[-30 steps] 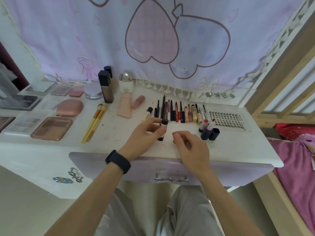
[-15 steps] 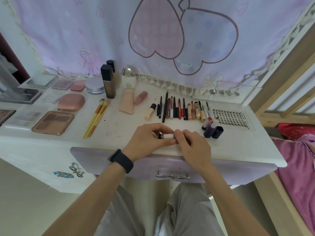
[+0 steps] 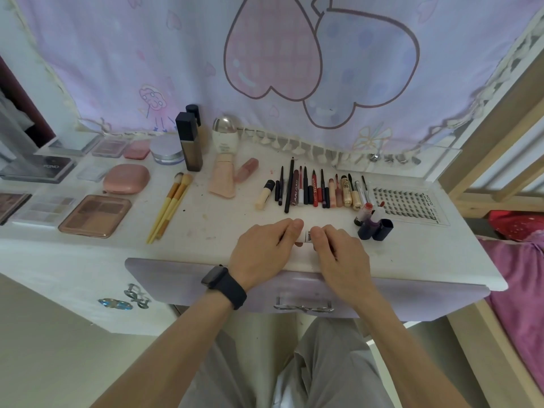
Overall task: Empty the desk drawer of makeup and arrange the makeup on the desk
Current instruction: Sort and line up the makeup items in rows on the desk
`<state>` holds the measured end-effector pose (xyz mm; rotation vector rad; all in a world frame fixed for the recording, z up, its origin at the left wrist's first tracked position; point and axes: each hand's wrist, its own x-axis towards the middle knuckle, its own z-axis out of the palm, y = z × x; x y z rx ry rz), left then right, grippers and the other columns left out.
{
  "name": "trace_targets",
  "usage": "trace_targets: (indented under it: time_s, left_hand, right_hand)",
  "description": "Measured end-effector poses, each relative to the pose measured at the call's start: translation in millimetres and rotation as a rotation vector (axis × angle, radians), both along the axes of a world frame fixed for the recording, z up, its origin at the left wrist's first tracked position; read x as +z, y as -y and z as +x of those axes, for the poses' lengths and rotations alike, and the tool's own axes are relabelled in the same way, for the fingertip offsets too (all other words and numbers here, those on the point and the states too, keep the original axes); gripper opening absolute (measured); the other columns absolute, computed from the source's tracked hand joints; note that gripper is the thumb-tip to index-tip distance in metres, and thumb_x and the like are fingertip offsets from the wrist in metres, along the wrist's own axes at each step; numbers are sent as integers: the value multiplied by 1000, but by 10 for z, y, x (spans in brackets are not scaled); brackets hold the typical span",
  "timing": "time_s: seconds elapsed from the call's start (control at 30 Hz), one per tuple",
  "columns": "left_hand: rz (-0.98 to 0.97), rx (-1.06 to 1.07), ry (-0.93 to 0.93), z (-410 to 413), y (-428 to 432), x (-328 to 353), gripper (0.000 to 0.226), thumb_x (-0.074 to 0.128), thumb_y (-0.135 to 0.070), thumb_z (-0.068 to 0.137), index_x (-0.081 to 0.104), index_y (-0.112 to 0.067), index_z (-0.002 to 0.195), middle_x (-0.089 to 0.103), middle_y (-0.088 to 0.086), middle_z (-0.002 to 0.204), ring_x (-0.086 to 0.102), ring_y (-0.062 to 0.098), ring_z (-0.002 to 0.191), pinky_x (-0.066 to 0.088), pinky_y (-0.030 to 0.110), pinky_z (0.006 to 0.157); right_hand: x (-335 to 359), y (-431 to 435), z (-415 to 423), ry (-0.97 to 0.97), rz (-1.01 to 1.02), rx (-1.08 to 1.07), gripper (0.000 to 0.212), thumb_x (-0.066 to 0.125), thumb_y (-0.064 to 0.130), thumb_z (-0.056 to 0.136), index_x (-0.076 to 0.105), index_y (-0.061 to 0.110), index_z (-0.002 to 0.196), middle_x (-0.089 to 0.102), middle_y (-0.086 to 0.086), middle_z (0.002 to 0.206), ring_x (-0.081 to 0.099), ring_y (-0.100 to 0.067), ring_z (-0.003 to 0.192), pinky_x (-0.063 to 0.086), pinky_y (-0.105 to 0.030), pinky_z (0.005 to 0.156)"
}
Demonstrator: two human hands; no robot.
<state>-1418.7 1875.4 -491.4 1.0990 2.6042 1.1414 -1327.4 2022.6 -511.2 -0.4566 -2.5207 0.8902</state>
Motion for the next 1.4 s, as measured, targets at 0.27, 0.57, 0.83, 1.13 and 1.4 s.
trace_targets:
  time_s: [0.27,0.57,0.83,1.13,1.4]
  left_hand:
    - [-14,3,-8,1,-13,-15,42,25,-59,101,40,-40,67,52,-40,65,51,-1,58,30,26,54]
    - [8,27,87,-12,-19,-30,44,28,-57,104,47,-42,66,54,-28,63,49,2,60,29,28,55]
    - [57,16,158,-33,-5,-37,48,33,-56,103,45,-31,64,50,-7,59,44,9,56,35,31,58]
    - [62,32,192,-44,-3,-22,44,33,-58,102,49,-40,65,51,-12,59,43,8,57,35,29,59]
    - [71,39,202,-16,-9,36,43,32,-56,103,54,-50,66,56,-26,62,47,6,58,36,30,60]
  right_hand:
    - [76,-12,43,15,-206,34,49,29,73,93,60,36,84,68,15,74,61,-3,69,43,-29,63]
    - [143,-92,144,-38,-371,134,25,62,53,84,63,42,107,69,22,101,57,-14,71,50,-23,71]
    - [150,-80,120,27,-330,131,11,59,43,99,67,38,96,75,18,86,64,-20,73,54,-42,72]
    - [155,-82,115,13,-330,120,9,60,48,97,67,43,100,73,20,87,61,-17,70,52,-31,67]
    - [114,-79,159,-110,-321,134,19,69,27,96,67,43,106,70,20,99,59,-14,72,46,-16,69]
